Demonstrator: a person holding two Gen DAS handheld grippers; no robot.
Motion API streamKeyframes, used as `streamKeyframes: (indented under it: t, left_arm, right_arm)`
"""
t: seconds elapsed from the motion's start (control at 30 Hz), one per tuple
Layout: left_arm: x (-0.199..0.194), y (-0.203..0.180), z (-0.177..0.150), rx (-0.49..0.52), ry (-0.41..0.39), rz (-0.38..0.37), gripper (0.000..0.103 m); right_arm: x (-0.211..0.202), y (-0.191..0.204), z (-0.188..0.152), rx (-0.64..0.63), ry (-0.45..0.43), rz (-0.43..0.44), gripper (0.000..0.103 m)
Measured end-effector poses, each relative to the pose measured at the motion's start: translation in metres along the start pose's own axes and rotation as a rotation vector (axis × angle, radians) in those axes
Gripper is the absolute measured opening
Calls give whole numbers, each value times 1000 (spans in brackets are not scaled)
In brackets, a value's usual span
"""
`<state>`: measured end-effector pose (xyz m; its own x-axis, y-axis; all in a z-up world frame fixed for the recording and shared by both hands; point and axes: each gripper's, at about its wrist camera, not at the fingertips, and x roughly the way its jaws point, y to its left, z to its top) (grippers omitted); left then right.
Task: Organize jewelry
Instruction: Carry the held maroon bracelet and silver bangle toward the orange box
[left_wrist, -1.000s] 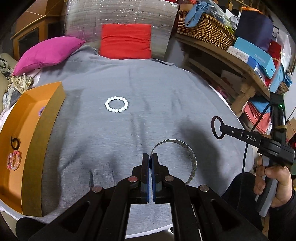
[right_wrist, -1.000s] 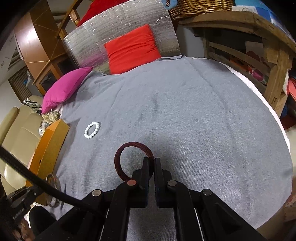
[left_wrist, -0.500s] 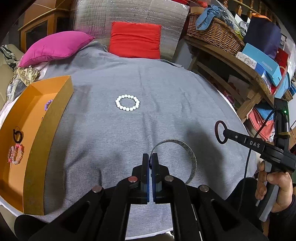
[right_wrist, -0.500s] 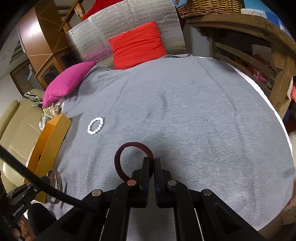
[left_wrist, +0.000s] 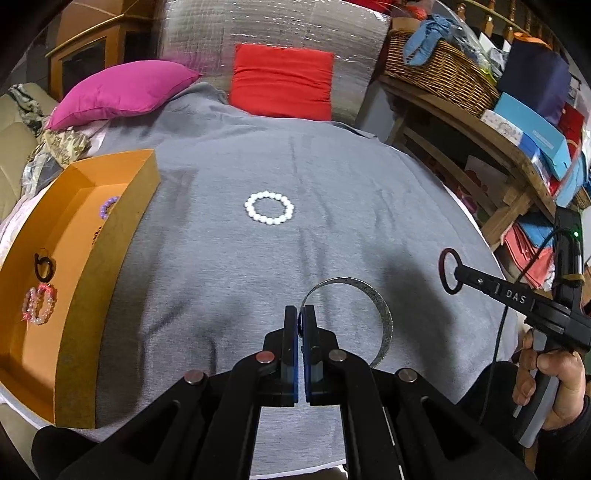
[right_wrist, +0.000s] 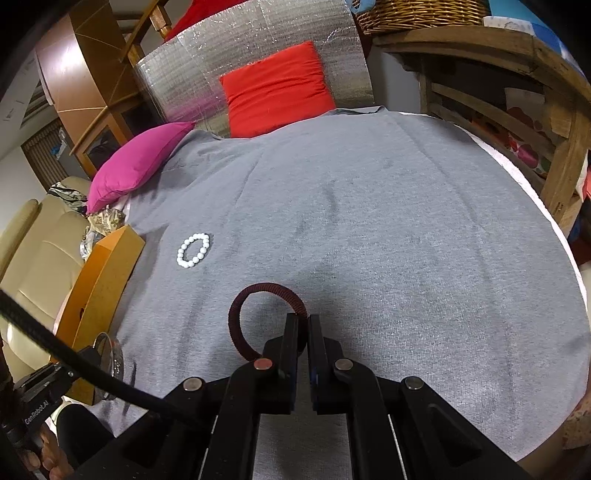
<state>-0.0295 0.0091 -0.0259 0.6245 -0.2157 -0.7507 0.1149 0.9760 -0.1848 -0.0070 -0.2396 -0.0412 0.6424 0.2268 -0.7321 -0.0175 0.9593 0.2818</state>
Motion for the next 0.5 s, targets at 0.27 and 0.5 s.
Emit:
streamKeyframes:
  t: [0.27,0.5]
  left_arm:
    - [12,30,6,-76,31,104,2]
    - [18,47,8,-106,49,151,2]
  right_arm:
    - [11,16,0,-27,17,30,5]
    - [13,34,-1,-57,22,55,5]
